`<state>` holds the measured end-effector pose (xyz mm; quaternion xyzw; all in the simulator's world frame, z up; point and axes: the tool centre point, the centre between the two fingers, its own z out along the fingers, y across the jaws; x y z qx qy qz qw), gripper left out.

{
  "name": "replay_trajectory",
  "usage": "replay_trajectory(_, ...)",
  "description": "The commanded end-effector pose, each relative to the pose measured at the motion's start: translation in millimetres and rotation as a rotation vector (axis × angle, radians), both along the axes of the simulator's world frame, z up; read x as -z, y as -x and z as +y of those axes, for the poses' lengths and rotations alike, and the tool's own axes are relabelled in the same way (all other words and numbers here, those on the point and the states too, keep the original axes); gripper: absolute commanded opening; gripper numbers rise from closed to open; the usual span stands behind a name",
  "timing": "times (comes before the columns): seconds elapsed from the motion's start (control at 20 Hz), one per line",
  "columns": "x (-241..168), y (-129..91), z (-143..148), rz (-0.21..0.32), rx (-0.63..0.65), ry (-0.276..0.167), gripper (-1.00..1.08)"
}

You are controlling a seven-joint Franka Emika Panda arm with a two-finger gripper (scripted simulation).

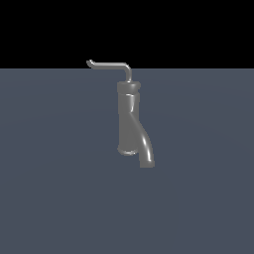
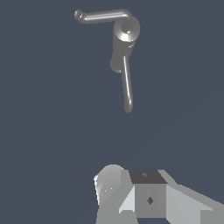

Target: Turn on the faucet by rotating a designated handle.

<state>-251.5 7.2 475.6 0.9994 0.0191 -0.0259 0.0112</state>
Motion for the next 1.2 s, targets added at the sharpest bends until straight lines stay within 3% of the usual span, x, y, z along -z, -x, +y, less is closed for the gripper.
replay_trajectory(0.0, 0, 0, 0, 0.000, 0.000, 0.000, -1.00)
replay_trajectory(0.6, 0, -8, -6, 0.002, 0.045, -0.007, -1.00)
replay_trajectory(1.15, 4, -25, -3, -0.003, 0.127, 0.013, -1.00)
